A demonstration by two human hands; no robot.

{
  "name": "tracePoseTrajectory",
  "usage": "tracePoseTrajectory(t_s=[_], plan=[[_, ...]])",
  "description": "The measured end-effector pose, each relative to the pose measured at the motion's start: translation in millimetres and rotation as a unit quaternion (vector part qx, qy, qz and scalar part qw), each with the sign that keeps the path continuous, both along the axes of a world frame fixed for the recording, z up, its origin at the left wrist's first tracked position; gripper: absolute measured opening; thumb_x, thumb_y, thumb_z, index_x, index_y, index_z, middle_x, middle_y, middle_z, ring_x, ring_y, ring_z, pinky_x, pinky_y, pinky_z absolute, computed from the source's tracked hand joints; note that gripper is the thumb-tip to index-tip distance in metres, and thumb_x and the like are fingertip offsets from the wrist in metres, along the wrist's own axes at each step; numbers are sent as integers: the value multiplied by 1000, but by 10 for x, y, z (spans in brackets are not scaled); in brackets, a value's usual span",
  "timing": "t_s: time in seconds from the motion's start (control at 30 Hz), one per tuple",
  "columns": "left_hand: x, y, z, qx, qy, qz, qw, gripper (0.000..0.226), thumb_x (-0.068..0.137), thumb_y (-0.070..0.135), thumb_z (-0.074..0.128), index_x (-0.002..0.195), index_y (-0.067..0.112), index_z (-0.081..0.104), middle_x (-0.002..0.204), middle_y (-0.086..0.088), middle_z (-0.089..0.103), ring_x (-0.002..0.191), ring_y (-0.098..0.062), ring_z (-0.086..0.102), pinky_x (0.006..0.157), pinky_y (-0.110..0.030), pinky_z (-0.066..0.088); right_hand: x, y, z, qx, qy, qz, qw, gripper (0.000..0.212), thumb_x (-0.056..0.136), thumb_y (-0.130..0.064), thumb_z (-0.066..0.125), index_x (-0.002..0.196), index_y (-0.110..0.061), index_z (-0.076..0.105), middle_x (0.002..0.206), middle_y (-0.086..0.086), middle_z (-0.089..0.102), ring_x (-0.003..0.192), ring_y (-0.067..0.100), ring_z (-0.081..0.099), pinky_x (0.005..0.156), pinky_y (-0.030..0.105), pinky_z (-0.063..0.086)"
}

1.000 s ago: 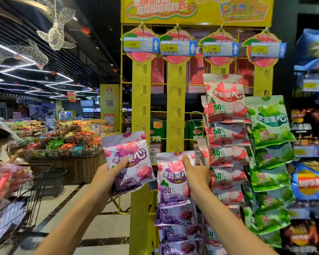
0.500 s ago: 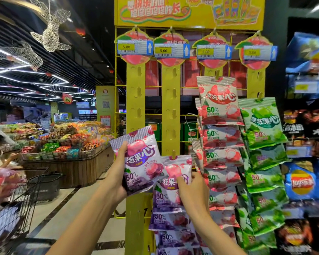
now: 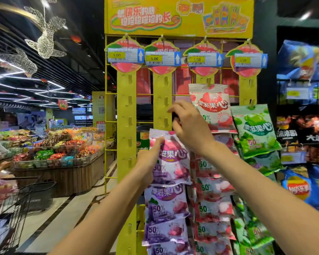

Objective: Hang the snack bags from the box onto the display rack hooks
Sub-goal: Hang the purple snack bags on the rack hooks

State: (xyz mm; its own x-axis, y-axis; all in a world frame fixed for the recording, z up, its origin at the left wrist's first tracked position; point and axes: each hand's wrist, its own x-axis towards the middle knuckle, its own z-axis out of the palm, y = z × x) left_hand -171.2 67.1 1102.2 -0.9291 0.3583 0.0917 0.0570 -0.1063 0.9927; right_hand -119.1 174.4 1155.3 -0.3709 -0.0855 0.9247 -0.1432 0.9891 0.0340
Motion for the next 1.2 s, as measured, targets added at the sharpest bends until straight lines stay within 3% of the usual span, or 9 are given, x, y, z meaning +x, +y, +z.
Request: tracePoseTrajectory(t_s=[0.1,0.23,0.4,0.67,0.83,0.9,1.07,1.13,1.2], plan=[[-101,66,7,0,-2,13,1000,107,41,78,59,122,7,56,124,-14,59,112,-35,55,100,-48,42,-160,3,212,124,-22,-44,991,38,88,-2,51,125,-8,55,138,12,46,131,26,38,102,37,38],[-124,32,-20,-6,-6,23,1000,71,71,68,59,108,8,60,96,-13,68,87,-28,65,80,-39,53,-295,76,345,240,-42,-101,965,40,83,-8,63,123,-7,58,137,17,47,126,31,44,87,42,50],[-160,-32,-157,-13,-14,54,998,72,80,58,59,126,3,50,133,-17,50,116,-32,48,97,-42,40,-383,175,336,282,7,-85,956,41,66,-8,79,105,-8,67,116,17,62,103,30,61,60,32,55],[-114,-86,-253,-55,-28,36,997,69,81,60,55,111,-3,54,88,-14,66,74,-26,61,83,-36,47,-367,241,288,273,-6,-72,959,45,67,-11,80,109,-6,63,121,17,59,110,33,58,74,37,55],[29,-124,-260,-59,0,22,998,46,88,55,49,82,10,56,63,-3,69,63,-16,59,72,-30,49,-347,282,259,268,-26,-61,961,44,74,-12,76,116,-7,61,130,16,54,122,32,51,86,39,53],[104,-149,-281,-68,27,41,996,44,90,51,49,96,8,57,66,3,58,63,-13,50,74,-28,40,-330,297,251,267,-26,-57,962,44,77,-11,74,118,-8,60,132,16,53,124,32,50,89,39,51],[292,-257,-391,-143,106,71,981,52,89,41,58,59,18,22,52,2,22,41,-9,22,46,-23,23,-237,272,226,260,-25,-47,964,44,80,-8,69,122,-6,58,137,18,49,130,33,44,94,43,48],[369,-356,-473,-162,147,90,972,47,89,34,60,58,15,30,46,1,27,32,-6,29,36,-17,34,-175,264,174,250,-5,-41,967,42,79,-6,68,120,-3,60,135,20,51,129,34,46,96,44,47],[468,-437,-552,-177,216,116,953,38,88,31,63,64,3,52,53,-11,53,47,-14,56,53,-28,56,-87,267,51,233,15,-24,972,40,79,-5,65,118,-2,61,133,20,53,127,35,47,96,46,48]])
